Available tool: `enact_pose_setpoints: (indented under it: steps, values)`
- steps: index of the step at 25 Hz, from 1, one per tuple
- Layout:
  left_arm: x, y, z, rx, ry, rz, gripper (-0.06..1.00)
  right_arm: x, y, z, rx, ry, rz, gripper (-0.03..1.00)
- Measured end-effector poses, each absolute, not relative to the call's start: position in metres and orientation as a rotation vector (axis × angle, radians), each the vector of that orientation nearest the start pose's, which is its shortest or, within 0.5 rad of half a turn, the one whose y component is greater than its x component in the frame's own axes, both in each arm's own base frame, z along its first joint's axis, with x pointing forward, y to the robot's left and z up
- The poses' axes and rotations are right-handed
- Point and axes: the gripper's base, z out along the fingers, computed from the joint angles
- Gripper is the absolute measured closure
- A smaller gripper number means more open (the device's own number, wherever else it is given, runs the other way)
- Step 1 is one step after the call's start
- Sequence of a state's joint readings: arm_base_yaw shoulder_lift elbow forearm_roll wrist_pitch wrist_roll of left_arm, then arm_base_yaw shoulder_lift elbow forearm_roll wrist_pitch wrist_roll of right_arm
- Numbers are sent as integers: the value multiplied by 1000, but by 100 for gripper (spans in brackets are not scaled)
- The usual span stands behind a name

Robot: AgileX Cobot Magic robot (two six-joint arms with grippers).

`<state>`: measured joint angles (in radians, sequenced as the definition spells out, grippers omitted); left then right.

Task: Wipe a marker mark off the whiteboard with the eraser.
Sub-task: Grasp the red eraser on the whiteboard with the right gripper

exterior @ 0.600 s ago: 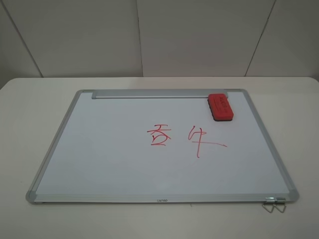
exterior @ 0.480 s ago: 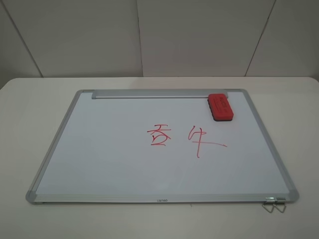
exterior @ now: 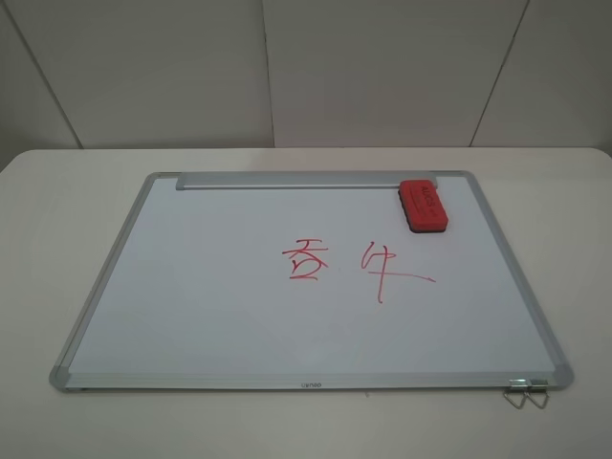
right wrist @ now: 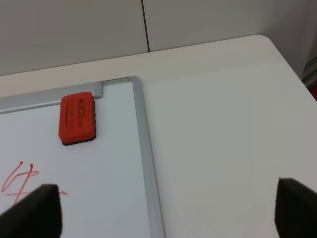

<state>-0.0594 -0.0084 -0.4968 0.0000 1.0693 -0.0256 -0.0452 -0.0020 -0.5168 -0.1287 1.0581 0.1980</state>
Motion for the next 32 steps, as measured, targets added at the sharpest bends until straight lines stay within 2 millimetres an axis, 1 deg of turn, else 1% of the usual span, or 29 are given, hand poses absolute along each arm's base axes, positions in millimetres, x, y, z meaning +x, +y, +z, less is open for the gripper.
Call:
enact_pose_setpoints:
  steps: [25,28,32]
  values:
    - [-6,0,276,35,2048,-53,17,-7,-10,283,253,2006,-58,20]
    - [-6,0,276,35,2048,-53,17,6,-10,283,257,2090,-64,20]
    - [-6,0,276,35,2048,-53,17,41,-9,278,272,2302,-32,20]
